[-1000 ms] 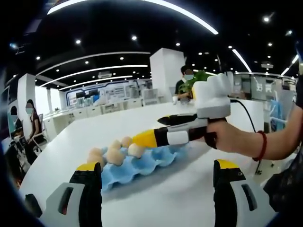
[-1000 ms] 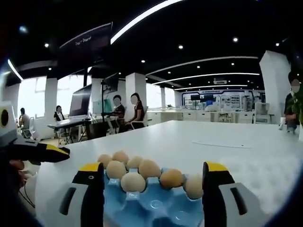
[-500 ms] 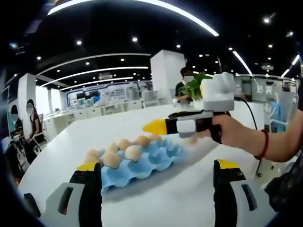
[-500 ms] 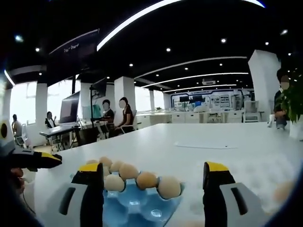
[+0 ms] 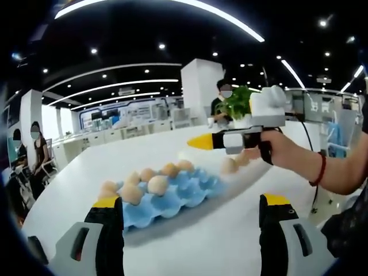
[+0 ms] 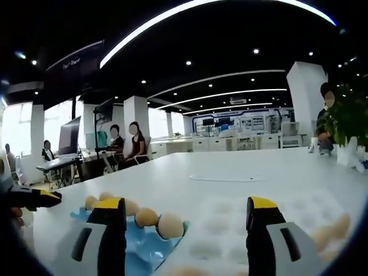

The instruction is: Place the egg into an empty slot of the egg tray after lifting it from the table, then release the egg inside the slot.

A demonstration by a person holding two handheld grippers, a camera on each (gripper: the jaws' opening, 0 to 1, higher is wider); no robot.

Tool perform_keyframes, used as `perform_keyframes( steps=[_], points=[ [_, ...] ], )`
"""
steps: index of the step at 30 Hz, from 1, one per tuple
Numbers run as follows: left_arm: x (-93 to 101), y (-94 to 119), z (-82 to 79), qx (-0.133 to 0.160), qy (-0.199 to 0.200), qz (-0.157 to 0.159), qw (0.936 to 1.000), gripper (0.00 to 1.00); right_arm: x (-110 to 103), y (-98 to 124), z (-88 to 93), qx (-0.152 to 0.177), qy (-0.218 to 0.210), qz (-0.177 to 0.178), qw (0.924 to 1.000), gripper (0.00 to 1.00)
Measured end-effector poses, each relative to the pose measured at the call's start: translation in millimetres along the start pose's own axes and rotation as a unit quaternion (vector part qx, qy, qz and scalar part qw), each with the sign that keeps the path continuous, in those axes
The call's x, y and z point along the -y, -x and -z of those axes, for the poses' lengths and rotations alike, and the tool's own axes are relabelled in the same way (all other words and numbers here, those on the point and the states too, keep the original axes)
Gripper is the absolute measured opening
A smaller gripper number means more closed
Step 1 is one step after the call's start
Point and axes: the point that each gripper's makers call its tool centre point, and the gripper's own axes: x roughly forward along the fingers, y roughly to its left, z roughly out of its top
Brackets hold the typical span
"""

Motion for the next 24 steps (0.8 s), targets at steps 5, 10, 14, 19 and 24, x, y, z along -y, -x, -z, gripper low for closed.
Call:
perform_keyframes(
  steps=[5,10,14,19,24],
  points=[
    [4.1,-5,-1.9,0.002,0.000,0.007,1.0000,1.00,9,6,1.5,-0.003,0.003,0.009,0.9999,0.89],
    [6.5,-9,-1.5,0.000,0.001,0.009,1.0000,1.00,22,12,-1.9,-0.003,0.013,0.017,0.9998,0.88],
    [8.4,-11,-2.3,0.001,0.001,0.011,0.9999,1.00,36,18,-1.9,-0.005,0.018,0.029,0.9994,0.88],
    [10.9,-13,-4.0,0.001,-0.002,0.014,0.9999,1.00,51,28,-2.1,-0.009,0.019,0.042,0.9989,0.86],
    [11.8,-15,-4.2,-0.003,-0.006,0.014,0.9999,1.00,69,37,-1.0,-0.012,0.022,0.057,0.9980,0.86]
  ],
)
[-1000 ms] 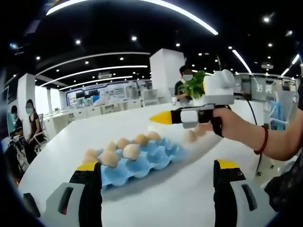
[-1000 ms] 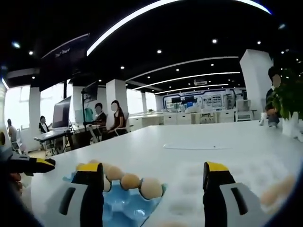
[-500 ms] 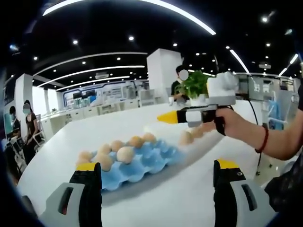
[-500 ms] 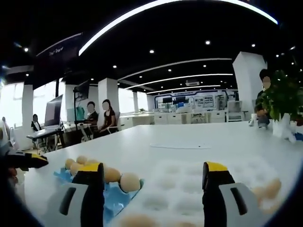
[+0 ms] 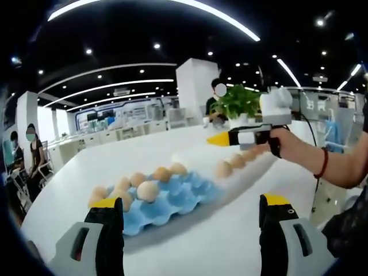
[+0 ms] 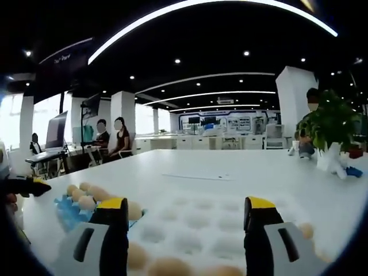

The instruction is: Place the egg into an empty slot of the egg tray after lifting it from the table, then release the egg inside the slot.

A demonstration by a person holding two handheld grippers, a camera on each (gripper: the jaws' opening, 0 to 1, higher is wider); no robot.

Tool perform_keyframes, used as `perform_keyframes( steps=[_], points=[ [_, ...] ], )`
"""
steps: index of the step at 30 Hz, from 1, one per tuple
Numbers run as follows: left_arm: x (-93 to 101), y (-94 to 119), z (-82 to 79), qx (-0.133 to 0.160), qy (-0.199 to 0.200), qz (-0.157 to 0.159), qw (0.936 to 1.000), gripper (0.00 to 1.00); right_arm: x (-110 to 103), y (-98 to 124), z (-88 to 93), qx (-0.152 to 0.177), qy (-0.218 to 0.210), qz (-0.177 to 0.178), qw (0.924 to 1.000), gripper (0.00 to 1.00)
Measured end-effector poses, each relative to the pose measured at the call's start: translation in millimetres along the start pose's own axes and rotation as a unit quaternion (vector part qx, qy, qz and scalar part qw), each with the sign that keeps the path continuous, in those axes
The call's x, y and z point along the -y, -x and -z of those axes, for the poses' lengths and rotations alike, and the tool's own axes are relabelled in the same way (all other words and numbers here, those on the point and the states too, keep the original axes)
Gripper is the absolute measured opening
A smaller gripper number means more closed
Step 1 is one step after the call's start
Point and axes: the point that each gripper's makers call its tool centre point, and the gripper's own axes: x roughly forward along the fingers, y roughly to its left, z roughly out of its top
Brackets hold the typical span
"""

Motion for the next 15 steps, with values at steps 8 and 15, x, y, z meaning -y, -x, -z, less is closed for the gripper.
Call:
perform_keyframes(
  steps=[8,15],
  points=[
    [-4.3,3,-3.7,0.005,0.004,-0.008,0.9999,1.00,25,9,4.3,-0.004,0.013,0.023,0.9996,0.82],
    [-4.9,1,-6.5,0.010,0.009,-0.004,0.9999,1.00,40,17,6.9,-0.004,0.007,0.036,0.9993,0.75]
  ],
)
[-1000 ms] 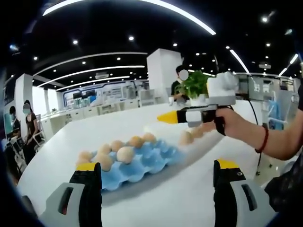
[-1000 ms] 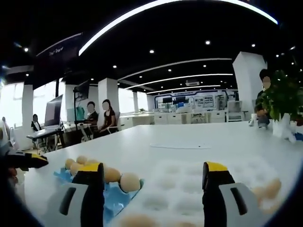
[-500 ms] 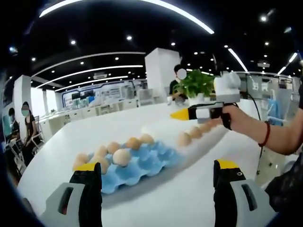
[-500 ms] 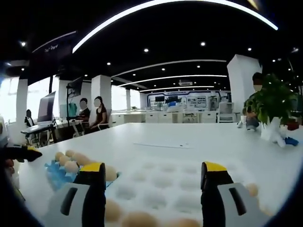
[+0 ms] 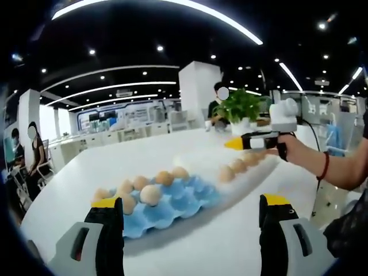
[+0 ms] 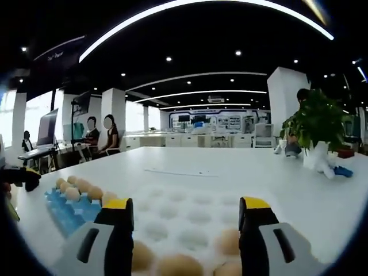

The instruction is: Place the egg into an empty slot of the egg tray after lifting it from the table, then release the egg inside the slot.

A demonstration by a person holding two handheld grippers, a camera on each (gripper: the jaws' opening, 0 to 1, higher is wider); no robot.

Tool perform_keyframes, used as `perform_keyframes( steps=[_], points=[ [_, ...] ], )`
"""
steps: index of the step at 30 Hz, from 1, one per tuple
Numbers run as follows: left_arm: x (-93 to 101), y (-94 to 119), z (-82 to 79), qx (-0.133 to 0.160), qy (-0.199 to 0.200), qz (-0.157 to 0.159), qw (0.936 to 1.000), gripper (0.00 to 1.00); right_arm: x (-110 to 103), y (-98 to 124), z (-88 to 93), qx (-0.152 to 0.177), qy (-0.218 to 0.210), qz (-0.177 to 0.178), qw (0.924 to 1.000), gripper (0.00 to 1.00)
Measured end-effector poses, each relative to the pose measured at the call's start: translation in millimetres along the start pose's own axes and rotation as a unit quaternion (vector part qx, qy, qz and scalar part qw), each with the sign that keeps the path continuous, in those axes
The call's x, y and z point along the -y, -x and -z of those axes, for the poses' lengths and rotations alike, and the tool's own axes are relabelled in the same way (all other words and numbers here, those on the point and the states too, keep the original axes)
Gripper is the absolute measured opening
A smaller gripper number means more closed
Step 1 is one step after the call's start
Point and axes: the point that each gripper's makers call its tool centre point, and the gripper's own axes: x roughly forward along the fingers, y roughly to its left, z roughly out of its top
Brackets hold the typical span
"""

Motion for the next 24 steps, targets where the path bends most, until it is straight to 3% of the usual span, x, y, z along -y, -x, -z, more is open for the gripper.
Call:
perform_keyframes(
  steps=[15,17,24],
  points=[
    [17.2,-6,4.0,-0.008,-0.003,0.017,0.9998,1.00,29,4,14.2,-0.021,-0.024,0.026,0.9991,0.67],
    [17.7,-5,4.0,-0.008,-0.003,0.016,0.9998,1.00,33,3,18.1,-0.029,-0.016,0.030,0.9990,0.62],
    [16.8,-4,6.1,-0.009,0.000,0.013,0.9999,1.00,41,6,27.2,-0.040,-0.025,0.034,0.9983,0.59]
  ],
)
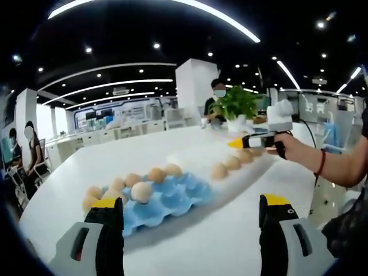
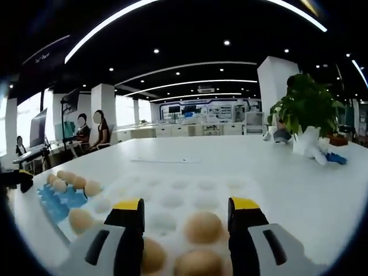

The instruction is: Place the egg into an empty slot of the egg tray after lifting it from the table, then release the egg inside the slot.

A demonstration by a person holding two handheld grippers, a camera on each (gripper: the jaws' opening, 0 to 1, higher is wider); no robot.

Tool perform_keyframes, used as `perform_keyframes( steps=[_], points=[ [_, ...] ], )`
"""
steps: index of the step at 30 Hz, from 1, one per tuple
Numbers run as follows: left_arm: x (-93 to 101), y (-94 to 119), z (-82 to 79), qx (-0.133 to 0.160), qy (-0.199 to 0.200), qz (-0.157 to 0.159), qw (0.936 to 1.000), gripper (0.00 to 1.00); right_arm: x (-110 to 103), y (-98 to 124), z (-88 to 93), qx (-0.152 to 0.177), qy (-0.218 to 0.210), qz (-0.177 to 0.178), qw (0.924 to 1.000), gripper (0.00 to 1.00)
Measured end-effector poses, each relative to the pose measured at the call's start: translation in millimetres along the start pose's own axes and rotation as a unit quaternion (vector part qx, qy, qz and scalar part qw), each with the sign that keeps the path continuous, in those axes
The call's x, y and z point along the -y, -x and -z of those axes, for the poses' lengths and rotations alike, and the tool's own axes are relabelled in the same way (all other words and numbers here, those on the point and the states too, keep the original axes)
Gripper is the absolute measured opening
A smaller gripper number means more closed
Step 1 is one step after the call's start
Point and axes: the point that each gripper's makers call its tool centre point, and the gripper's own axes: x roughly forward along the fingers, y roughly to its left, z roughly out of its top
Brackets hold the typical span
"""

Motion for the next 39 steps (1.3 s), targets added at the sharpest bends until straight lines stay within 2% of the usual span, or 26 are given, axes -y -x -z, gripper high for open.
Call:
perform_keyframes(
  steps=[5,8,12,16,21,25,30,33,35,36,39],
  points=[
    [-0.1,-1,2.0,-0.003,0.001,0.000,1.0000,1.00,0,0,2.0,-0.007,0.009,0.001,0.9999,0.55],
    [1.3,0,-2.6,0.011,0.011,0.004,0.9999,1.00,6,0,5.3,-0.020,0.015,0.016,0.9996,0.50],
    [-3.1,1,-3.7,0.017,0.015,0.002,0.9997,1.00,8,-1,4.5,-0.026,0.007,0.021,0.9994,0.49],
    [-7.0,2,-1.8,0.015,0.015,0.000,0.9998,1.00,7,-3,9.4,-0.053,0.003,0.026,0.9982,0.47],
    [-10.9,4,-0.8,0.016,0.017,-0.003,0.9997,1.00,10,-4,19.7,-0.083,-0.033,0.035,0.9954,0.44],
    [-13.9,6,0.5,0.019,0.020,-0.005,0.9996,1.00,17,-5,20.6,-0.087,-0.039,0.047,0.9943,0.39],
    [-15.3,5,4.4,0.013,0.020,-0.004,0.9997,1.00,20,-7,25.2,-0.111,-0.032,0.068,0.9910,0.35],
    [-14.4,6,2.3,0.019,0.021,-0.002,0.9996,1.00,21,-9,25.3,-0.114,-0.018,0.053,0.9919,0.34],
    [-15.8,7,2.0,0.021,0.023,-0.003,0.9995,1.00,23,-9,27.4,-0.120,0.024,0.048,0.9913,0.32],
    [-16.9,8,2.5,0.020,0.023,-0.004,0.9995,1.00,18,-10,27.1,-0.110,0.019,0.049,0.9926,0.31],
    [-20.3,8,4.3,0.017,0.021,-0.007,0.9996,1.00,15,-3,28.4,-0.109,0.017,0.049,0.9926,0.31]
  ],
)
